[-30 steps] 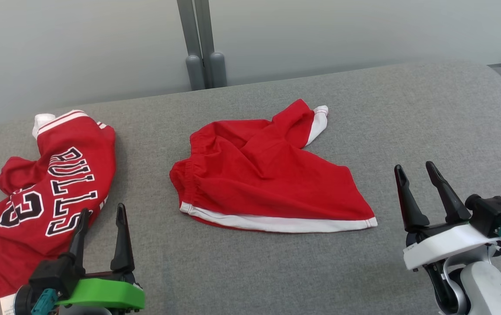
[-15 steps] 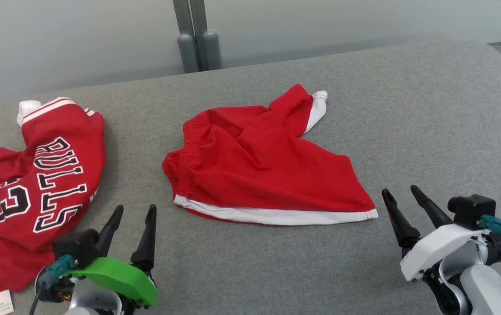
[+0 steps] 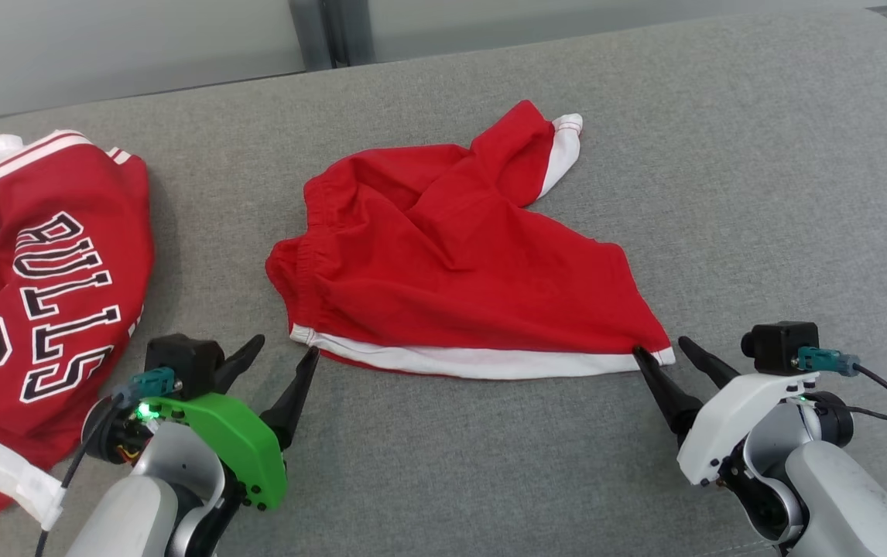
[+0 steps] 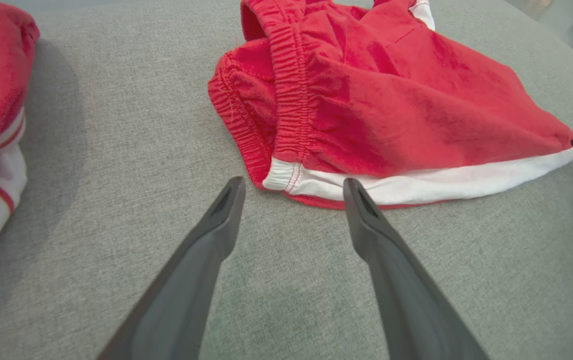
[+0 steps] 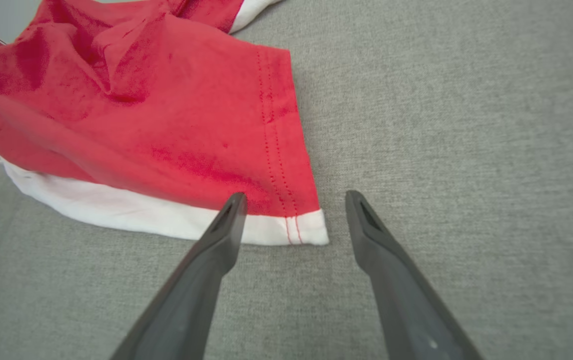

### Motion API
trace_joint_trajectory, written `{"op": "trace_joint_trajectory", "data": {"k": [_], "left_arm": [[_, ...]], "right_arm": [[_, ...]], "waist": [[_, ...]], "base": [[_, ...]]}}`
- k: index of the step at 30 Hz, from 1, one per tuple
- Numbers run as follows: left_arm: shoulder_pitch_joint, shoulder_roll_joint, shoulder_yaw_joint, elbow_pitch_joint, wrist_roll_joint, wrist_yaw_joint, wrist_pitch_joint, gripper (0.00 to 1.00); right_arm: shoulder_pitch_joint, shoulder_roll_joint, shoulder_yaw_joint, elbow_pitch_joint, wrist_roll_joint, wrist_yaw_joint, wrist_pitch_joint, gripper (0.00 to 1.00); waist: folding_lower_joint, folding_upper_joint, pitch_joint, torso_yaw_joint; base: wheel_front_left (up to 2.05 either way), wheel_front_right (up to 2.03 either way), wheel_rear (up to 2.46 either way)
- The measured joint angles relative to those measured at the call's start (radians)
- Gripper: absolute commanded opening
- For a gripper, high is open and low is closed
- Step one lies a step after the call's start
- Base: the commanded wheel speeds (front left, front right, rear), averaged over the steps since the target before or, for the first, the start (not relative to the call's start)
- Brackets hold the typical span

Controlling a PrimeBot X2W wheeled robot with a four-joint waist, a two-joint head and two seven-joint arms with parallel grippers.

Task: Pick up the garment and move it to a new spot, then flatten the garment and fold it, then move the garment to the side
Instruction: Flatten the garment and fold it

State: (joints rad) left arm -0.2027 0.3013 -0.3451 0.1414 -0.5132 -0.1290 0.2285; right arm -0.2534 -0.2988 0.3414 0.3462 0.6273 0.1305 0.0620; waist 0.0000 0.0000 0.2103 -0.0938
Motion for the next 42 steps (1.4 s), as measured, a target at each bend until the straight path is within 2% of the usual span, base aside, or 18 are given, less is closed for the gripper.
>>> {"op": "trace_joint_trajectory", "data": {"k": [10,14,15,16,17,18,19,20,21,28,32,38,42], "left_arm": [[-0.137,0.041,-0.116,0.097,-0.084,0.0,0.049,1.0],[-0.179,0.056,-0.145,0.13,-0.098,0.0,0.038,1.0],[-0.187,0.056,-0.153,0.137,-0.101,0.0,0.033,1.0],[-0.193,0.056,-0.16,0.145,-0.103,0.0,0.028,1.0],[-0.199,0.056,-0.166,0.151,-0.108,0.0,0.025,1.0],[-0.204,0.056,-0.173,0.156,-0.113,0.0,0.022,0.87],[-0.208,0.058,-0.182,0.16,-0.114,0.0,0.016,0.44],[-0.212,0.06,-0.186,0.162,-0.114,0.0,0.003,0.2],[-0.216,0.062,-0.189,0.165,-0.114,0.0,-0.004,0.0],[-0.214,0.084,-0.215,0.149,-0.149,0.0,-0.035,0.0],[-0.193,0.108,-0.21,0.102,-0.162,0.0,-0.042,0.0],[-0.204,0.159,-0.18,-0.005,-0.171,0.004,-0.022,0.0],[-0.3,0.174,-0.152,-0.037,-0.223,0.005,0.013,0.0]], "right_arm": [[-0.066,0.004,0.06,0.051,0.032,0.0,-0.005,1.0],[-0.087,0.002,0.083,0.059,0.042,0.0,-0.011,0.98],[-0.091,-0.001,0.089,0.062,0.048,0.0,-0.011,0.76],[-0.095,-0.003,0.093,0.064,0.052,0.0,-0.013,0.62],[-0.098,-0.006,0.097,0.066,0.056,0.0,-0.014,0.4],[-0.101,-0.009,0.101,0.07,0.06,0.0,-0.016,0.3],[-0.102,-0.011,0.106,0.072,0.066,0.0,-0.016,0.0],[-0.104,-0.012,0.111,0.076,0.068,0.0,-0.016,0.0],[-0.105,-0.011,0.117,0.078,0.071,0.0,-0.016,0.0],[-0.103,-0.018,0.156,0.067,0.123,0.0,-0.049,0.0],[-0.098,-0.025,0.168,-0.002,0.194,0.0,-0.074,0.0],[-0.119,-0.072,0.167,-0.127,0.287,0.0,-0.096,0.0],[-0.201,-0.113,0.157,-0.158,0.33,0.0,-0.098,0.0]], "waist": [[0.0,0.0,0.061,0.0],[0.0,0.0,0.078,-0.002],[0.0,0.0,0.082,-0.002],[0.0,0.0,0.085,-0.002],[0.0,0.0,0.086,-0.002],[0.0,0.0,0.087,-0.002],[0.0,0.0,0.087,-0.002],[0.0,0.0,0.087,-0.002],[0.0,0.0,0.086,-0.001],[0.0,0.0,0.057,0.001],[0.0,0.0,0.03,0.001],[0.0,0.0,-0.004,-0.004],[0.0,0.0,-0.002,-0.008]], "base": [[0.0,0.0,0.0],[0.0,0.0,0.0],[0.0,0.0,0.0],[0.0,0.0,0.0],[0.0,0.0,0.0],[0.0,0.0,0.0],[0.0,0.0,0.0],[0.0,0.0,0.0],[0.0,0.0,0.0],[0.0,0.0,0.0],[0.0,0.0,0.0],[0.0,0.0,0.0],[0.0,0.0,0.0]]}}
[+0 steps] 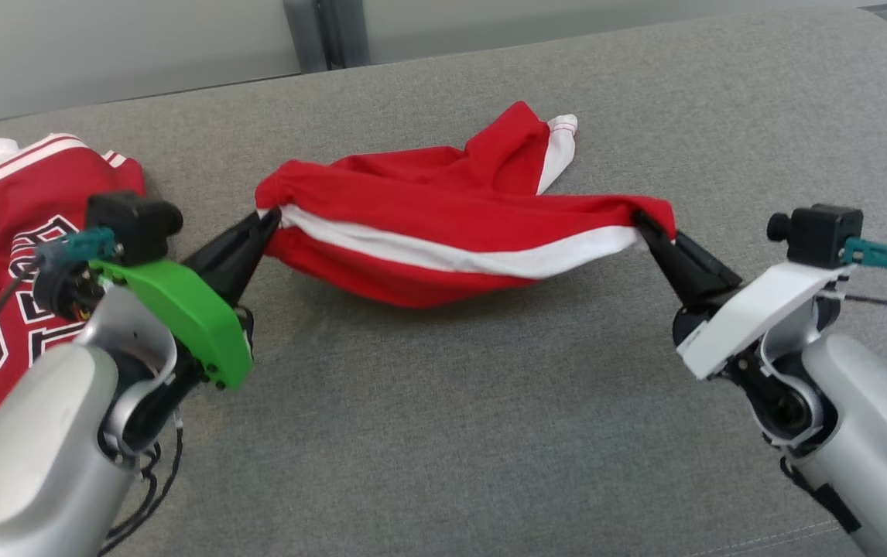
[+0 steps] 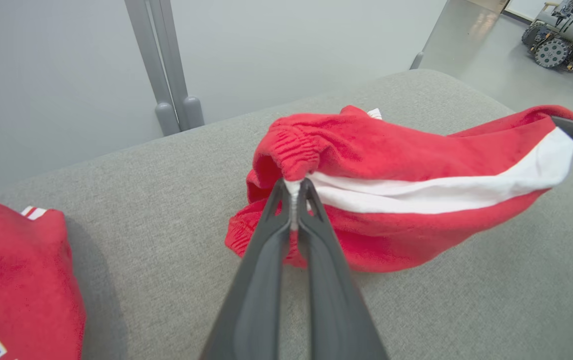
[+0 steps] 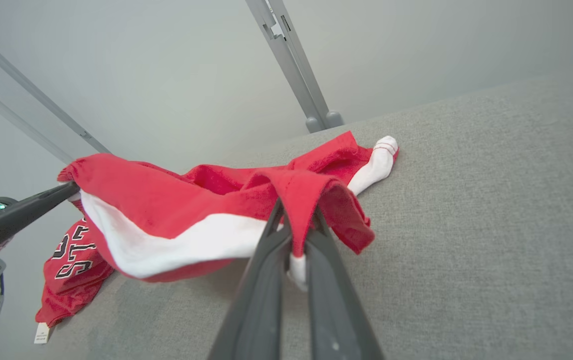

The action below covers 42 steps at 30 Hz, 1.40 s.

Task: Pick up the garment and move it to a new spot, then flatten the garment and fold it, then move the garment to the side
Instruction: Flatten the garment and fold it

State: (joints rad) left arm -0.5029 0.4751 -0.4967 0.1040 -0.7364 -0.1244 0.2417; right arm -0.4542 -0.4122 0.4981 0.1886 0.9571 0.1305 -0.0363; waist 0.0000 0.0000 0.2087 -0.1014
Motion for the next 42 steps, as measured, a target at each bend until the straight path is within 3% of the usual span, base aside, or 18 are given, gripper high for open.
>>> {"op": "trace_joint_trajectory", "data": {"k": [11,17,26,34,39,42], "left_arm": [[-0.476,0.023,-0.079,0.137,-0.142,-0.005,0.081,0.0],[-0.79,0.02,-0.109,0.259,-0.182,-0.005,0.038,0.0],[-1.154,-0.033,-0.133,0.526,-0.184,-0.005,-0.054,0.0],[-1.211,-0.072,-0.215,0.608,-0.232,-0.007,-0.131,0.0],[-1.068,-0.057,-0.368,0.581,-0.258,-0.007,-0.152,0.0],[-0.993,-0.033,-0.402,0.577,-0.292,-0.007,-0.183,0.0]], "right_arm": [[-0.42,-0.072,0.036,0.069,0.064,0.0,0.045,0.0],[-0.718,-0.065,0.073,0.157,0.098,0.0,0.044,0.0],[-1.116,-0.007,0.091,0.353,0.132,0.0,-0.07,0.0],[-1.206,-0.015,0.202,0.411,0.156,0.0,-0.147,0.0],[-1.107,-0.071,0.327,0.4,0.207,0.0,-0.1,0.0],[-1.027,-0.11,0.397,0.36,0.222,0.0,-0.094,0.0]], "waist": [[0.0,0.0,0.11,0.016],[0.0001,0.0,0.209,0.024],[0.0003,-0.0001,0.342,0.025],[0.0002,0.0,0.371,0.028],[0.0003,0.0,0.356,0.037],[0.0001,0.0,0.338,0.039]], "base": [[0.0,0.0,0.0],[0.0,0.0,0.0],[0.0,0.0,0.0],[0.0,0.0,0.0],[0.0,0.0,0.0],[0.0,0.0,0.0]]}}
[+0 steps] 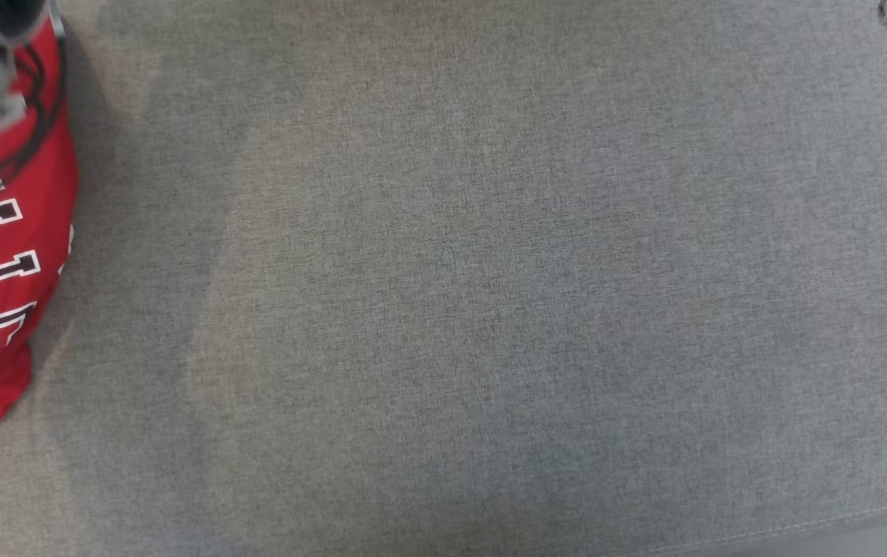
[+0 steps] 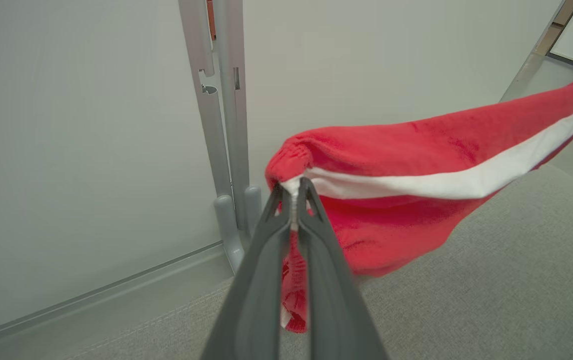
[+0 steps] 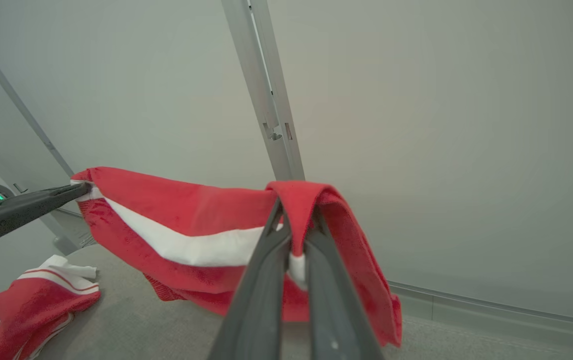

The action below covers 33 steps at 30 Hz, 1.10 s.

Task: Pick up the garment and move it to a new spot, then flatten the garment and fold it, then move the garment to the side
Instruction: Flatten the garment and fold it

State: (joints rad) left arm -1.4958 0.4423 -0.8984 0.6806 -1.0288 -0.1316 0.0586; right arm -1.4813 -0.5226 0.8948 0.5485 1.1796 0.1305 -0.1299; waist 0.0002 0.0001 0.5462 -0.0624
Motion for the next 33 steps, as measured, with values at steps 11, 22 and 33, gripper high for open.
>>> {"op": "trace_joint_trajectory", "data": {"k": [11,22,33], "left_arm": [[0.417,0.105,-0.105,-0.162,-0.204,0.0,0.068,0.0],[0.765,0.279,-0.163,-0.542,-0.334,0.147,0.143,0.0],[0.935,0.441,-0.16,-0.903,-0.441,0.283,0.164,0.0]], "right_arm": [[0.352,-0.165,0.248,-0.2,0.157,0.0,0.045,0.0],[0.591,-0.307,0.34,-0.376,0.323,0.0,0.16,0.0],[0.695,-0.436,0.338,-0.509,0.403,0.0,0.162,0.0]], "waist": [[-0.0002,0.0,-0.13,-0.004],[-0.0003,0.0,-0.307,-0.028],[-0.0003,0.0,-0.418,-0.06]], "base": [[0.0,0.0,0.0],[0.0,0.0,0.0],[0.0,0.0,0.0]]}}
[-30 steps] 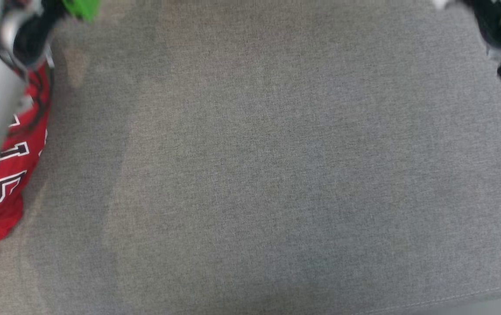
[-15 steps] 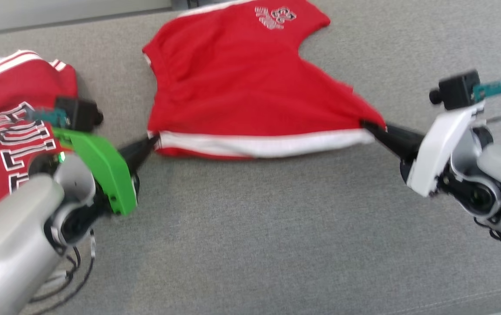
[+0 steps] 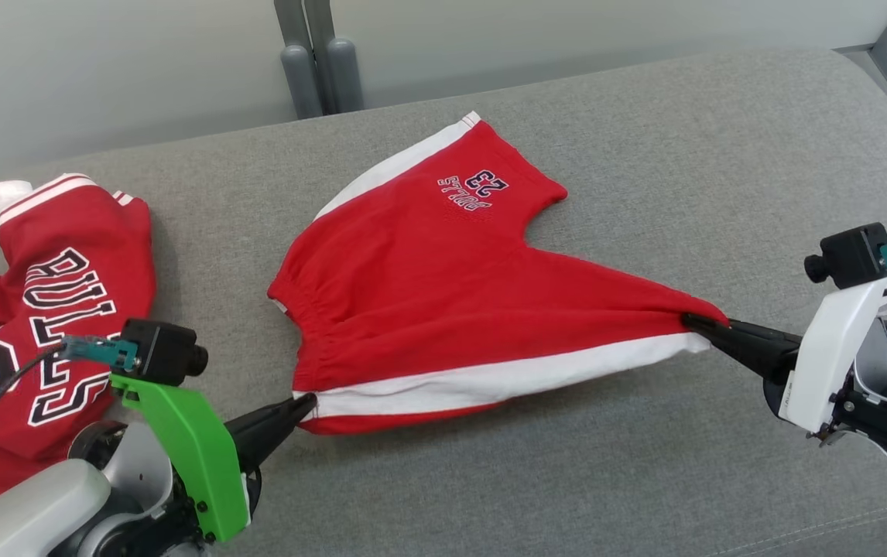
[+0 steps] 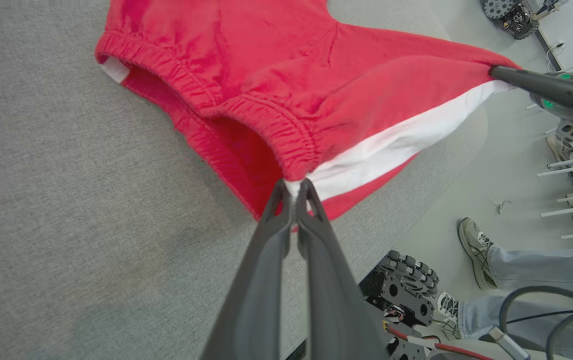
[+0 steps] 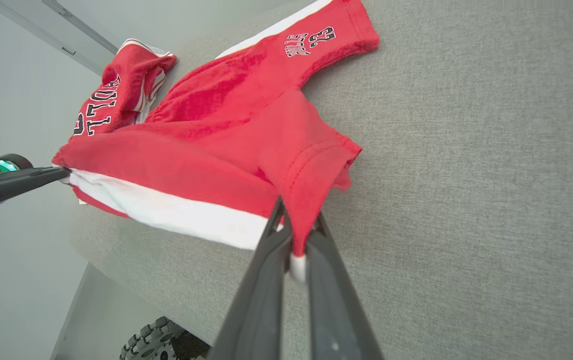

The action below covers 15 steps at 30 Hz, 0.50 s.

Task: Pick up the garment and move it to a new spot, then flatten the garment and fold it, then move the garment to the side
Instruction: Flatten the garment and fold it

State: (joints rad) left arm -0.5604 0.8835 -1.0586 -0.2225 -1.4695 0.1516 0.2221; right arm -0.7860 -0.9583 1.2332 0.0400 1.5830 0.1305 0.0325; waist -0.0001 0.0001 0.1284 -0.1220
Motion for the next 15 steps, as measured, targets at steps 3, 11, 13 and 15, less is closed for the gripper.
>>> {"op": "trace_joint_trajectory", "data": {"k": [3,11,13,15], "left_arm": [[-0.023,0.007,0.015,-0.005,-0.034,0.007,0.048,0.0],[-0.174,-0.011,0.073,0.07,-0.208,-0.042,0.266,0.0],[-0.229,-0.027,0.099,0.102,-0.236,-0.051,0.305,0.0],[-0.289,-0.053,0.123,0.142,-0.246,-0.06,0.326,0.0]], "right_arm": [[-0.026,-0.001,-0.006,0.003,-0.001,0.0,0.023,0.0],[-0.214,0.082,-0.025,0.126,0.065,0.0,0.264,0.0],[-0.269,0.103,-0.04,0.169,0.084,0.0,0.311,0.0],[-0.329,0.127,-0.052,0.219,0.088,0.0,0.352,0.0]], "waist": [[0.0,0.0,0.004,0.004],[0.0,0.0,0.081,0.026],[0.0,0.0,0.107,0.037],[0.0,0.0,0.138,0.05]], "base": [[0.0,0.0,0.0],[0.0,0.0,0.0],[0.0,0.0,0.0],[0.0,0.0,0.0]]}}
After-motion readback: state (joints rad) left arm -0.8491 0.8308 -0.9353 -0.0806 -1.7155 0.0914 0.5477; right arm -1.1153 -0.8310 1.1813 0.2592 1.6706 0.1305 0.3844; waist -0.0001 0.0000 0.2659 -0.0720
